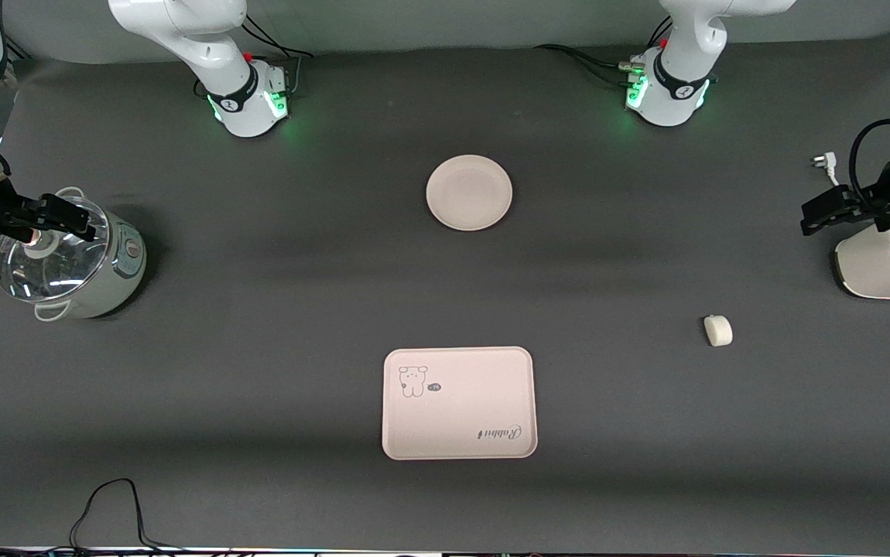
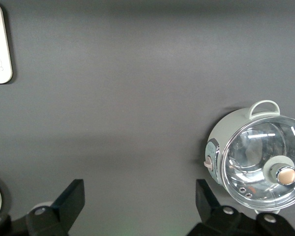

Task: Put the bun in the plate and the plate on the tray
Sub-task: 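Move the left gripper down toward the small white bun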

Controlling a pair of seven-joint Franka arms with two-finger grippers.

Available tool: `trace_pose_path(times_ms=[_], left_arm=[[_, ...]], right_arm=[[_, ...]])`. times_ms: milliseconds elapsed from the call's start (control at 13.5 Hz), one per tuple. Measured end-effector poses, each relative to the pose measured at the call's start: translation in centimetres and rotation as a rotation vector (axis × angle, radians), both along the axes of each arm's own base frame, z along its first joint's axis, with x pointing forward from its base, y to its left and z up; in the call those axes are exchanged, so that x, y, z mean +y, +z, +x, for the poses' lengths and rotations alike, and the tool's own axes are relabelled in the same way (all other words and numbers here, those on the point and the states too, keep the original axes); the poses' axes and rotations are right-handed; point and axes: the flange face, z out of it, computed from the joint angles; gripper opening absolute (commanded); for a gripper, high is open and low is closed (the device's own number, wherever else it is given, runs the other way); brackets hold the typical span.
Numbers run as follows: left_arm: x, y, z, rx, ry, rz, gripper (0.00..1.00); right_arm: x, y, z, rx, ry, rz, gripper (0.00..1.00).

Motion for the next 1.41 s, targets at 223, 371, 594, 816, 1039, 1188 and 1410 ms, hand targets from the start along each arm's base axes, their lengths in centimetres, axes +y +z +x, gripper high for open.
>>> trace_pose_path(times_ms=[223,371,594,816,1039,1188,1410], left_arm=[[-0.1,0.0,0.0,-0.001,-0.003,0.006,1.00],[0.3,0.1,0.0,-0.001,0.006,0.006,1.00],[0.2,0.0,0.0,-0.001,0.002,0.005,1.00],[-0.1,-0.1,0.0,0.002,-0.003,0.005,1.00],[-0.3,-0.8,0.3,0.015,-0.005,0.007,1.00],[-0.5,-2.2,0.9,0.037,-0.007,0.010,1.00],[-1.3,-6.5,3.1,0.068,-0.016,0.019,1.00]], right_arm=[[0.0,0.0,0.0,0.000,0.000,0.000,1.00],[0.0,0.0,0.0,0.000,0.000,0.000,1.00],[0.0,0.0,0.0,0.000,0.000,0.000,1.00],[0.0,0.0,0.0,0.000,0.000,0.000,1.00],[0.0,0.0,0.0,0.000,0.000,0.000,1.00],[0.0,0.0,0.0,0.000,0.000,0.000,1.00],[0.0,0.0,0.0,0.000,0.000,0.000,1.00]])
